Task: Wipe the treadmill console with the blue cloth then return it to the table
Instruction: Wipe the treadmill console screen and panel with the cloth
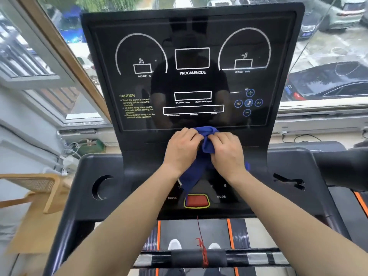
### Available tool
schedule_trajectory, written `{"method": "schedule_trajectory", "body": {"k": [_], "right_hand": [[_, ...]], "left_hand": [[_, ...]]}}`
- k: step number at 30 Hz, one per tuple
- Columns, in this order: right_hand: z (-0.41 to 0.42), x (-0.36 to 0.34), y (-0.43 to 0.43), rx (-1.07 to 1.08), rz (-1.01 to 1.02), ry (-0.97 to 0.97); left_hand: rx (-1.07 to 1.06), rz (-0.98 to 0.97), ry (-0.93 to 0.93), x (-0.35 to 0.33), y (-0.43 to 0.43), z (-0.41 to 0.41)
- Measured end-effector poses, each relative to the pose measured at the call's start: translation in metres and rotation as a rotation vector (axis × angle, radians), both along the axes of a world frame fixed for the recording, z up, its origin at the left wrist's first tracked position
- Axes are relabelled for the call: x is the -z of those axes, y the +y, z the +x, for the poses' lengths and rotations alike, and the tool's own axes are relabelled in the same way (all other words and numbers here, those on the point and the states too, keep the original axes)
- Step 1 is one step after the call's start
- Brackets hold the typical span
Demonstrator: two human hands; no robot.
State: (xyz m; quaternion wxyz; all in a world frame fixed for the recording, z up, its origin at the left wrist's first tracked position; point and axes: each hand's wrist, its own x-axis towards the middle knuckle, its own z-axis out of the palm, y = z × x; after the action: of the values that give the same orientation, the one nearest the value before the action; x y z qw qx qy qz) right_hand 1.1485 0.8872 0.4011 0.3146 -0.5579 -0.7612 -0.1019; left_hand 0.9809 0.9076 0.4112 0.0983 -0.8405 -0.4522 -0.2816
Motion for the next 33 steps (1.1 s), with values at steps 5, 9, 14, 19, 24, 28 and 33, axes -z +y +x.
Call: {"method": "schedule_trajectory", "body": {"k": [5, 9, 14, 19, 24, 28, 33], "right_hand": [[-0.098, -0.002, 0.004, -0.077, -0.004, -0.019], [-0.143, -0.007, 0.006, -0.131, -0.025, -0.052], [-0.122, -0.006, 0.007, -0.220, 0.011, -0.095], [-0.036, -0.004, 0.006, -0.146, 0.033, -0.111], [0.051, -0.004, -0.001, 0.010, 0.043, -0.129], [0.081, -0.010, -0.003, 0.106, -0.047, -0.135], [0.061, -0.014, -0.008, 0.140, -0.074, -0.094]], "left_hand": [[-0.119, 0.041, 0.003, -0.001, -0.006, -0.096], [-0.208, 0.008, 0.010, -0.005, -0.010, -0.134], [-0.281, -0.033, -0.007, -0.008, -0.014, -0.116], [-0.144, -0.078, -0.021, -0.008, -0.004, -0.039], [-0.001, -0.114, -0.043, -0.015, 0.004, 0.052], [0.068, -0.131, 0.035, -0.020, 0.003, 0.092], [0.119, -0.088, 0.020, -0.016, 0.007, 0.065]]}}
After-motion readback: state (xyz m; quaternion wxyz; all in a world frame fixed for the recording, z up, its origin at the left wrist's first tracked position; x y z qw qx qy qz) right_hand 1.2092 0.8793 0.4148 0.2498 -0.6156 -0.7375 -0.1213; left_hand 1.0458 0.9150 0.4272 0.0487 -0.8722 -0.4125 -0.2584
